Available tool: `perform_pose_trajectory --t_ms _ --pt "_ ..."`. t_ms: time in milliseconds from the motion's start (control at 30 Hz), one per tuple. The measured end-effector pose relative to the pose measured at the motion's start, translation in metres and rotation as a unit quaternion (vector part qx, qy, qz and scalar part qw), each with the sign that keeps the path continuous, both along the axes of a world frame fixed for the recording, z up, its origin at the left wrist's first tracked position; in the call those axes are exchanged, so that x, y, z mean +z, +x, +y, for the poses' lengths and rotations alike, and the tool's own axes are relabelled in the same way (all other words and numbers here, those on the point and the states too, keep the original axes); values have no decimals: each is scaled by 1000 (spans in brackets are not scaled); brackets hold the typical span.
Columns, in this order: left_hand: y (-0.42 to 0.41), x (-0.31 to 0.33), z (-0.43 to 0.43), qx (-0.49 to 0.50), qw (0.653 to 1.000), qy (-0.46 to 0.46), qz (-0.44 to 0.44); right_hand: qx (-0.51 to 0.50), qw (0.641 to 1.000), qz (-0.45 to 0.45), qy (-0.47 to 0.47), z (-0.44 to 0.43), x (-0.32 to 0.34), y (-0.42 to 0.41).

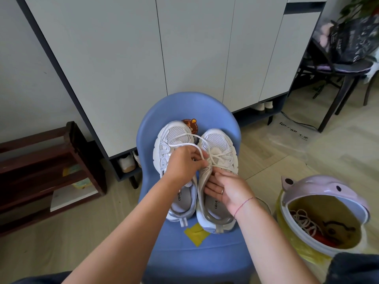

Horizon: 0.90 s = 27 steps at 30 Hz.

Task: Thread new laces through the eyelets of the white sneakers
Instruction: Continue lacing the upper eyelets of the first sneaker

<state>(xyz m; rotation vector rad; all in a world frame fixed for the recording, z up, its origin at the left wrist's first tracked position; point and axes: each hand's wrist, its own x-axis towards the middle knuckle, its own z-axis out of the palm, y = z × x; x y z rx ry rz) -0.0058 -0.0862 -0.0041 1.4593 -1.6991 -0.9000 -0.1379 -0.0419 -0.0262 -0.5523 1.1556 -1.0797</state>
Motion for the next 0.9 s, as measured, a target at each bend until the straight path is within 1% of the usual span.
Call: perform_pose_trajectory --t_ms 67,200,267,433,533,600,667,767,833,900 --pt "0 1 0 -1 1000 3 7 -2 1000 -22 23 -1 3 0" --pt "0 2 2 -2 1000 6 21 -21 998 -30 53 -3 9 5" --pt "1 4 4 0 1000 7 13 -33 997 -33 59 -4 12 8" --pt "8 7 11 -22 999 -4 -38 -51 995 -37 73 -5 16 15" --pt "9 6 14 -37 994 4 -99 -36 993 -77 83 -6 21 18" --pt "8 7 16 -32 994 -8 -108 -41 993 -64 87 -7 24 20" --pt "6 7 19 -21 993 -31 -111 -74 994 -19 73 -5 24 22" --pt "6 4 23 2 993 -50 -110 -140 990 14 -2 6 22 18" --pt "7 1 24 9 992 -61 -114 -168 985 13 -42 16 24 7" --pt "7 0 24 7 989 -72 -130 -192 980 -10 -42 25 26 -13"
